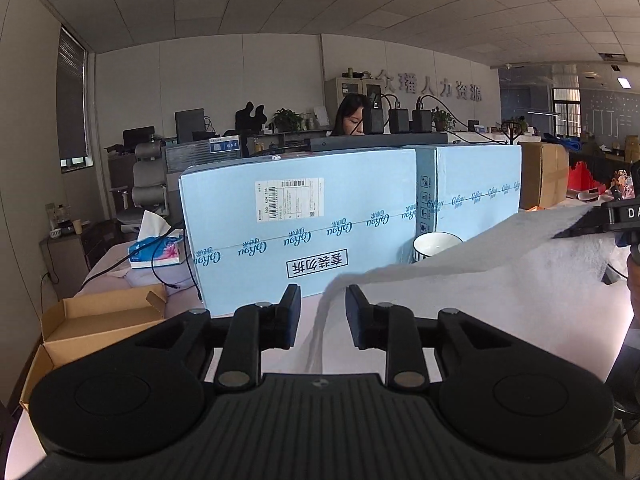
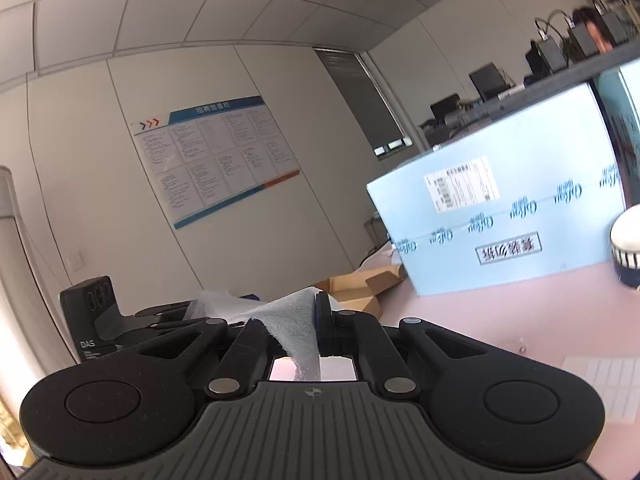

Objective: Fold shopping bag

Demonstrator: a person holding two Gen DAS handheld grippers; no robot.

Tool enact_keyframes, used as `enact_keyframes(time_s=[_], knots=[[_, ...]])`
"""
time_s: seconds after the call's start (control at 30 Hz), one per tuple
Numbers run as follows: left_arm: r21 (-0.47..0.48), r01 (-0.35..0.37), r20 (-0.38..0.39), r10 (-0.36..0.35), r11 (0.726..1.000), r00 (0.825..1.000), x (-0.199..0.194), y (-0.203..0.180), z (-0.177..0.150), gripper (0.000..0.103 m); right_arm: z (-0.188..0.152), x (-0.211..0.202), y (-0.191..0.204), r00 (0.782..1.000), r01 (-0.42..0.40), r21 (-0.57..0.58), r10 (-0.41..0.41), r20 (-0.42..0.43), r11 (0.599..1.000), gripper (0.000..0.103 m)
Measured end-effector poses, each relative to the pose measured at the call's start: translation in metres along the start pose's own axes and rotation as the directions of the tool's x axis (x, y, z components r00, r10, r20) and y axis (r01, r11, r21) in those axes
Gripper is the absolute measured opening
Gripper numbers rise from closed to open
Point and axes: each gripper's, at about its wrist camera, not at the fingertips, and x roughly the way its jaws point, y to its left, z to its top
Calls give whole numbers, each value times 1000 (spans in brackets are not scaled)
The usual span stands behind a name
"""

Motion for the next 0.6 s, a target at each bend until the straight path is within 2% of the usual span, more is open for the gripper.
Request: enact_keyframes(time_s=[0.13,0.23,0.4,0.5,0.6], knots=[[48,18,-1,-18,999,1000,25,-14,24,23,3,-14,-17,998,-53,160,56,-10,986,6],[74,77,18,-79,994,997,53,-28,45,25,9,-43,-23,999,-40,204,36,26,978,6],[90,170,7,-172,981,985,120,-63,68,28,9,-76,-49,992,53,246,-78,95,968,7],[71,256,-54,-253,964,966,175,-94,69,28,8,-84,-70,980,119,271,-156,119,955,7],[70,305,-119,-296,950,948,215,-123,58,28,4,-100,-98,960,193,318,-245,133,928,7]])
